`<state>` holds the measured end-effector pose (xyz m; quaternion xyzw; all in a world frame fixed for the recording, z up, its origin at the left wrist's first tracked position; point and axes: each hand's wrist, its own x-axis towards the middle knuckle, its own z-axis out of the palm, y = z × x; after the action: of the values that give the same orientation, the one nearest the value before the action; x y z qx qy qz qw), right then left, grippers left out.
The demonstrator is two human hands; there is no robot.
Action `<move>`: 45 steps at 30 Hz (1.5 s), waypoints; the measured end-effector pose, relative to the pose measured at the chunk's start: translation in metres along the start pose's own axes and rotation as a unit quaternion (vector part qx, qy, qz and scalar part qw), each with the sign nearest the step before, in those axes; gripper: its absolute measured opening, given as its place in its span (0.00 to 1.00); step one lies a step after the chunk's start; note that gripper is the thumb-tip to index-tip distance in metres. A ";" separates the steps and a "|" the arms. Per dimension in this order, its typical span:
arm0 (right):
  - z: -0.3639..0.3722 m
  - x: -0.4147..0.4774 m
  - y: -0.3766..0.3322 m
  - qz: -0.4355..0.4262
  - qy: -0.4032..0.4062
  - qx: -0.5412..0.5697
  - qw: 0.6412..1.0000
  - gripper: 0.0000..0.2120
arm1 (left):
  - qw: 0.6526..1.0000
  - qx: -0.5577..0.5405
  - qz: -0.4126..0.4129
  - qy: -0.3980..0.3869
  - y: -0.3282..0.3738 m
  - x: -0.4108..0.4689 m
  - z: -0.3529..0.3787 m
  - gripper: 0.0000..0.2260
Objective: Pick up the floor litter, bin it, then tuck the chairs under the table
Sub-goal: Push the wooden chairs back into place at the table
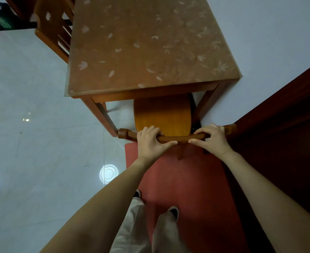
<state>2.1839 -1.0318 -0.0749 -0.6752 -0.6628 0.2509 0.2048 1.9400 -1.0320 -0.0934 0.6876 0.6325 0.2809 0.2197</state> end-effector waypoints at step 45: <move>-0.005 0.014 0.027 -0.057 0.062 0.052 0.995 0.14 | 0.999 -0.048 0.012 -0.005 0.013 0.028 0.011 0.26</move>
<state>2.2084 -1.0189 -0.0881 -0.6387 -0.6725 0.2302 0.2946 1.9580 -1.0047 -0.0904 0.6851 0.6088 0.3105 0.2519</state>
